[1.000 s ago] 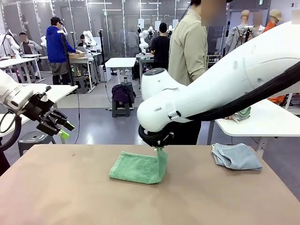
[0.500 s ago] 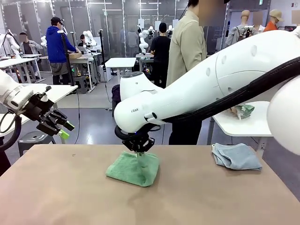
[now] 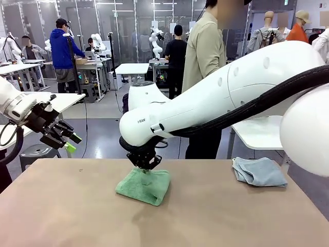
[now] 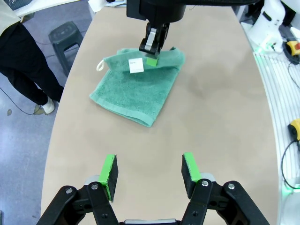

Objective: Fold the towels and place them in the basket.
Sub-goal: When a person lays out a Towel with hook on the table, fold it in half twice.

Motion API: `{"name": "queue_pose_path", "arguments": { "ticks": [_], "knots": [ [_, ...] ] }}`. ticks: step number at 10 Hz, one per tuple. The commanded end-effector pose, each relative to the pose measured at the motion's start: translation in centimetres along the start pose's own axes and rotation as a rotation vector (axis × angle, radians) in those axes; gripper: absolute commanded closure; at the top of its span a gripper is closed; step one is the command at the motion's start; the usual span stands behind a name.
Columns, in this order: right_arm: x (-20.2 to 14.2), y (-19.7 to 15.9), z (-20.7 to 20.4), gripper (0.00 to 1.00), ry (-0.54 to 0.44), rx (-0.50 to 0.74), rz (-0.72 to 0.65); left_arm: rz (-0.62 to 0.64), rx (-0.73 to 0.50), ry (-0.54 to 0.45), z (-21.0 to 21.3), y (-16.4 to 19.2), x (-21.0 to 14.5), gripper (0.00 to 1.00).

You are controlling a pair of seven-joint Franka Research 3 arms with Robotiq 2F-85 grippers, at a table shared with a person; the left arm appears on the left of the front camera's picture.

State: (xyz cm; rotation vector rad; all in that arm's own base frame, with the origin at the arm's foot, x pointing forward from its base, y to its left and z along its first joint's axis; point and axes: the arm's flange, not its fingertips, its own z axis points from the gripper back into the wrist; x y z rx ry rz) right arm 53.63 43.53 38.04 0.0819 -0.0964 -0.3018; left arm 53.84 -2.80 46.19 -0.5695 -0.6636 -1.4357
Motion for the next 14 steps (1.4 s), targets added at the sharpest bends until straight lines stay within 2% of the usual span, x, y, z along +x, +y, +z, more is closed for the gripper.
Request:
{"name": "queue_pose_path", "arguments": {
  "ticks": [1,4,5,6,7,8,9,10,12,13,14],
  "knots": [
    [-0.1,0.9,-0.8,1.00,0.001,0.075,-0.095,-0.001,0.002,-0.002,0.2,-0.3,0.1,0.30],
    [0.3,1.1,-1.2,1.00,0.005,0.114,-0.173,-0.001,0.002,-0.002,0.2,-0.3,0.1,0.30],
    [0.3,1.1,-1.2,0.81,-0.004,0.119,-0.184,-0.001,0.002,-0.002,0.2,-0.3,0.1,0.30],
    [0.2,1.1,-1.2,0.75,-0.020,0.130,-0.194,-0.001,0.002,-0.002,0.2,-0.3,0.1,0.30],
    [0.3,1.0,-1.3,0.61,-0.025,0.139,-0.205,-0.001,0.002,-0.002,0.2,-0.3,0.1,0.30],
    [0.4,0.9,-1.2,0.55,-0.028,0.162,-0.222,-0.001,0.002,-0.002,0.2,-0.3,0.1,0.30],
    [0.5,0.8,-1.0,0.41,-0.037,0.182,-0.238,-0.001,0.002,-0.002,0.2,-0.3,0.1,0.30],
    [0.6,0.6,-0.8,0.36,-0.040,0.198,-0.260,-0.001,0.002,-0.002,0.2,-0.3,0.1,0.30],
    [0.5,-1.2,0.8,0.36,-0.037,0.144,-0.253,-0.001,0.002,-0.002,0.2,-0.3,0.1,0.30],
    [0.3,-3.5,2.2,0.36,-0.043,0.070,-0.166,-0.001,0.002,-0.002,0.2,-0.3,0.1,0.30],
    [0.1,-6.6,3.7,0.36,-0.089,-0.024,0.050,-0.001,0.002,-0.002,0.2,-0.3,0.1,0.30]
  ]
}}
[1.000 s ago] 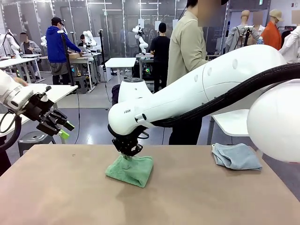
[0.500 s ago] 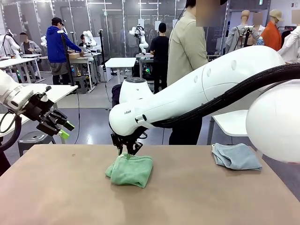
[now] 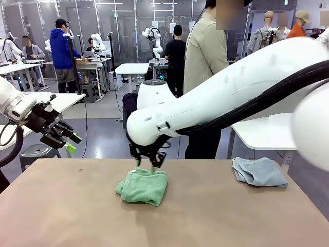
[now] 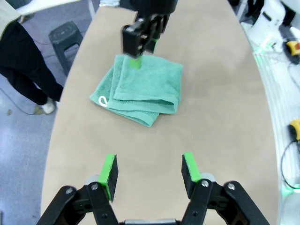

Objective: Fold the towels and place them in the basket.
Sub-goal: When a person lays out a Towel with hook on the table, fold it in half twice, then stack the folded Towel with hook on the right side of the table.

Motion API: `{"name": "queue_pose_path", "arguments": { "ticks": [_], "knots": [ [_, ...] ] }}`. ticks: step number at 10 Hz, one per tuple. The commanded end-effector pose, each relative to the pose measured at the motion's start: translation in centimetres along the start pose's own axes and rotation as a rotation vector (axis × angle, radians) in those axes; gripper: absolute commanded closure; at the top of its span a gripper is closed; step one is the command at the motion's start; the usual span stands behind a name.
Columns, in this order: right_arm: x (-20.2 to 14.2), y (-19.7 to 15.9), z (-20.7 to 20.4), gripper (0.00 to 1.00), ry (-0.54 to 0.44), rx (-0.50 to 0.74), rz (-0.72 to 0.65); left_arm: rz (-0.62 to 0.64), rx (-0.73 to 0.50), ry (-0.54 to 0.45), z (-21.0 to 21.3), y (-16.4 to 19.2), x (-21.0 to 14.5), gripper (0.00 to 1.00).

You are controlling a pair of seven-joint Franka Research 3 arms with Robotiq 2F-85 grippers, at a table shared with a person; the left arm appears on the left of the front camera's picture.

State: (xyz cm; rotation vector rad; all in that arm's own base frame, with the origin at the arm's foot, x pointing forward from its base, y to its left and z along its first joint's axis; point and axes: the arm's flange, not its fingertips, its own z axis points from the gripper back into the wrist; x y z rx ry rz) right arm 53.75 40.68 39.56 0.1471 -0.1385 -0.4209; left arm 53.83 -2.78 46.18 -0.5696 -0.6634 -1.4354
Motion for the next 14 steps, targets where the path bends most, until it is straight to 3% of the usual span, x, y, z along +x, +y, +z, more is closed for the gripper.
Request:
{"name": "queue_pose_path", "arguments": {
  "ticks": [1,3,6,7,14],
  "knots": [
    [0.1,-6.7,4.3,0.36,-0.070,-0.104,0.258,-0.002,0.002,-0.002,0.2,-0.2,0.1,0.30],
    [1.0,-10.5,6.5,0.36,-0.063,-0.075,0.282,-0.002,0.002,-0.002,0.2,-0.2,0.1,0.30],
    [1.8,-12.8,7.2,0.36,-0.009,-0.042,0.363,-0.002,0.002,-0.002,0.2,-0.2,0.1,0.30],
    [1.9,-11.5,8.0,0.36,-0.056,-0.106,0.294,-0.002,0.002,-0.002,0.2,-0.2,0.1,0.30],
    [1.9,-11.5,8.0,0.36,-0.056,-0.106,0.294,-0.002,0.002,-0.002,0.2,-0.2,0.1,0.30]
  ]
}}
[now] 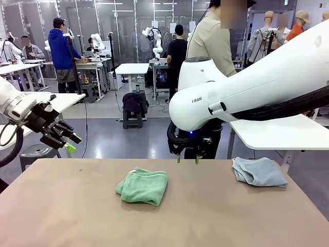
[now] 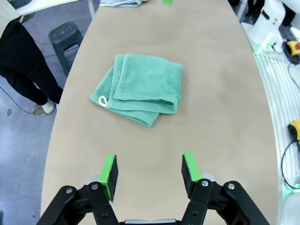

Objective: Fold the towels and place them in the basket.
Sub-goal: Stack the folded Towel with hook on the right side of the table.

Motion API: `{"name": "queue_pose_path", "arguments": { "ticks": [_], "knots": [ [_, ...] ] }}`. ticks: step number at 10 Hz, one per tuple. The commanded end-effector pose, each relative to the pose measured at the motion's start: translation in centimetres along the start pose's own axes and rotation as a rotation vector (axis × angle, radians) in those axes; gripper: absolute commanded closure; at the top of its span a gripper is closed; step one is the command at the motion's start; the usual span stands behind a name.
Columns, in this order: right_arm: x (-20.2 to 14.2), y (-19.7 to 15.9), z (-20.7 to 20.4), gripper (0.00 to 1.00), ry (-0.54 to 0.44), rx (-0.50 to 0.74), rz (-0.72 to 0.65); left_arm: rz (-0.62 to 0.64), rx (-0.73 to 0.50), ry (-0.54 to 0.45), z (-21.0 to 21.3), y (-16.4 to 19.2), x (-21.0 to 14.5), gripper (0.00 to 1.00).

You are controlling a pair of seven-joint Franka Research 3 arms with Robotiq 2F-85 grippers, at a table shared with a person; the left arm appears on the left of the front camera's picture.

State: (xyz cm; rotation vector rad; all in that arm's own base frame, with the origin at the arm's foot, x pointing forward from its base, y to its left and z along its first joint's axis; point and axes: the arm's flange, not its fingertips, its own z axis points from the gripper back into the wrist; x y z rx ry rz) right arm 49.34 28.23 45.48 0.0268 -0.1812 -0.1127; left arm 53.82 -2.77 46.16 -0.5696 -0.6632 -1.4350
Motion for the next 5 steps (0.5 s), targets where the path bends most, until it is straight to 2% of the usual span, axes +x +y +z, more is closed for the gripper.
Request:
{"name": "queue_pose_path", "arguments": {
  "ticks": [1,5],
  "knots": [
    [0.20,0.44,0.06,0.36,-0.009,-0.019,-0.024,-0.002,0.002,-0.002,0.20,-0.24,0.11,0.30],
    [0.20,0.44,0.06,0.36,-0.009,-0.019,-0.024,-0.002,0.002,-0.002,0.20,-0.24,0.11,0.30]
  ]
}}
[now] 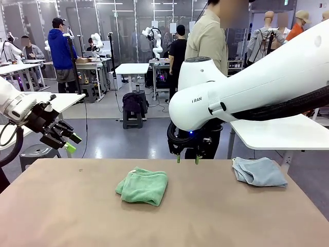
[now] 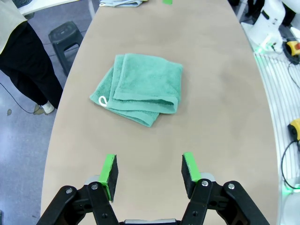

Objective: Fold the towels and place them in the basket.
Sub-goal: Stack the folded Towel with hook on the right side of the table.

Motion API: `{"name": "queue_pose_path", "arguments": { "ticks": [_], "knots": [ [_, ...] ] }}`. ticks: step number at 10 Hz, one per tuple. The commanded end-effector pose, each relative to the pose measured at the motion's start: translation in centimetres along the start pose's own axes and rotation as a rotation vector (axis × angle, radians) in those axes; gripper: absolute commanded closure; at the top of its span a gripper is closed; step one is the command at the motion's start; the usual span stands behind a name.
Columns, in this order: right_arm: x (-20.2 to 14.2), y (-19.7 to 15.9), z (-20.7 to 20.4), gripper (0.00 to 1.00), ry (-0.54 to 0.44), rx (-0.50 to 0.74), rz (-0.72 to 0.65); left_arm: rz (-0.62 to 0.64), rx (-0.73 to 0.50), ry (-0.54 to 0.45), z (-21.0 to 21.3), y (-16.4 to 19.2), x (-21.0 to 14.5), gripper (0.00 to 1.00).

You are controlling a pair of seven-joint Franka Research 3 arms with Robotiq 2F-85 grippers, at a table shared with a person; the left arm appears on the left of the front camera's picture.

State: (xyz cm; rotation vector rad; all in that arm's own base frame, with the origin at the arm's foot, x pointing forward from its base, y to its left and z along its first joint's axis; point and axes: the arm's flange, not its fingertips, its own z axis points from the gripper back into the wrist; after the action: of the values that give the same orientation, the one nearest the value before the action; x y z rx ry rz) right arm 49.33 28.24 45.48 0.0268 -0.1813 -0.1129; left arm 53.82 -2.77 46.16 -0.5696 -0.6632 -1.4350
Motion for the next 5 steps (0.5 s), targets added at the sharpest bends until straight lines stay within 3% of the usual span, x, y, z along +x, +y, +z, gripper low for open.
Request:
{"name": "queue_pose_path", "arguments": {
  "ticks": [1,2,5],
  "knots": [
    [0.2,0.4,0.1,0.36,-0.009,-0.019,-0.024,-0.002,0.002,-0.002,0.2,-0.2,0.1,0.30],
    [0.0,0.0,0.0,0.35,0.000,0.000,0.000,-0.002,0.002,-0.002,0.2,-0.2,0.1,0.30],
    [-4.1,2.2,-3.1,0.35,-0.023,0.119,-0.127,-0.002,0.002,-0.002,0.2,-0.2,0.1,0.30]
  ]
}}
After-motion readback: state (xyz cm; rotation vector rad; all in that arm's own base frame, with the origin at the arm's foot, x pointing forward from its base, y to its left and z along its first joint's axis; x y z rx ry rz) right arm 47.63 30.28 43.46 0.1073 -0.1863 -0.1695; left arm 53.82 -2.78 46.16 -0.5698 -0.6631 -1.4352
